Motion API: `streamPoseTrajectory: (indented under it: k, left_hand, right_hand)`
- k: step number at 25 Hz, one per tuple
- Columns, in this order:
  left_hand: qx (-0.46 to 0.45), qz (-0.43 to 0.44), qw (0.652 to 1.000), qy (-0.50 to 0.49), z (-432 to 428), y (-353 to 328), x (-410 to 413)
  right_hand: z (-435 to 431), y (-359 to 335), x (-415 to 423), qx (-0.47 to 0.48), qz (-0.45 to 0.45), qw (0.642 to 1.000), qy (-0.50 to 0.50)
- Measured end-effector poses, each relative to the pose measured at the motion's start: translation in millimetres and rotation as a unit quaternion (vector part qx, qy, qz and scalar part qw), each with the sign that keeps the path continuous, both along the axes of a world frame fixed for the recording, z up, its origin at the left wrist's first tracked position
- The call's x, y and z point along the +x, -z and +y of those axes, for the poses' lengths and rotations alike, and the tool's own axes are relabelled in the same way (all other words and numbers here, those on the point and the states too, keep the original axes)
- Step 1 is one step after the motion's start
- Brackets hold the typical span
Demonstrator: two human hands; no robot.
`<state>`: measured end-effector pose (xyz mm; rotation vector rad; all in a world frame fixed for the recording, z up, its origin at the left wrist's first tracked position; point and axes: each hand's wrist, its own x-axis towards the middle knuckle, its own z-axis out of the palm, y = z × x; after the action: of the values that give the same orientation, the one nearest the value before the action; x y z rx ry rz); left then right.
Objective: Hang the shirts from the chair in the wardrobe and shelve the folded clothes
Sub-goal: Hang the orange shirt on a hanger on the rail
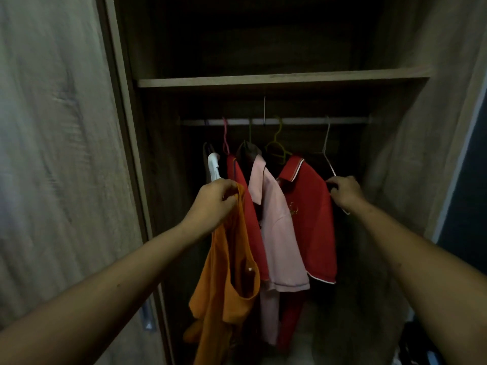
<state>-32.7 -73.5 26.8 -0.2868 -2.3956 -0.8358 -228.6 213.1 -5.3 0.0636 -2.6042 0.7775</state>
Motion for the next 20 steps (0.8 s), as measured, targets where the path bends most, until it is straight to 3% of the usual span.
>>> streamPoseTrajectory:
  k: [5, 11, 13, 16, 20]
  left_hand:
    - [-0.028, 0.004, 0.998, -0.059, -16, 3, 8]
    - [-0.028, -0.044, 0.995, -0.083, -24, 18, 16]
    - [-0.023, -0.057, 0.995, -0.082, -23, 22, 19]
    - [-0.038, -0.078, 0.994, -0.071, -20, 23, 22]
    - [-0.090, -0.115, 0.988, -0.049, -15, 25, 25]
  right_hand:
    - [-11, 0, 4, -0.115, 0.123, 0.986, 0.018]
    - [-16, 25, 51, -0.217, 0.290, 0.931, -0.037]
    - [-11, 52, 67, -0.247, 0.279, 0.926, -0.067]
    - [0, 88, 79, -0.222, 0.214, 0.950, -0.036]
    - [10, 82, 100, -0.199, 0.249, 0.948, 0.001]
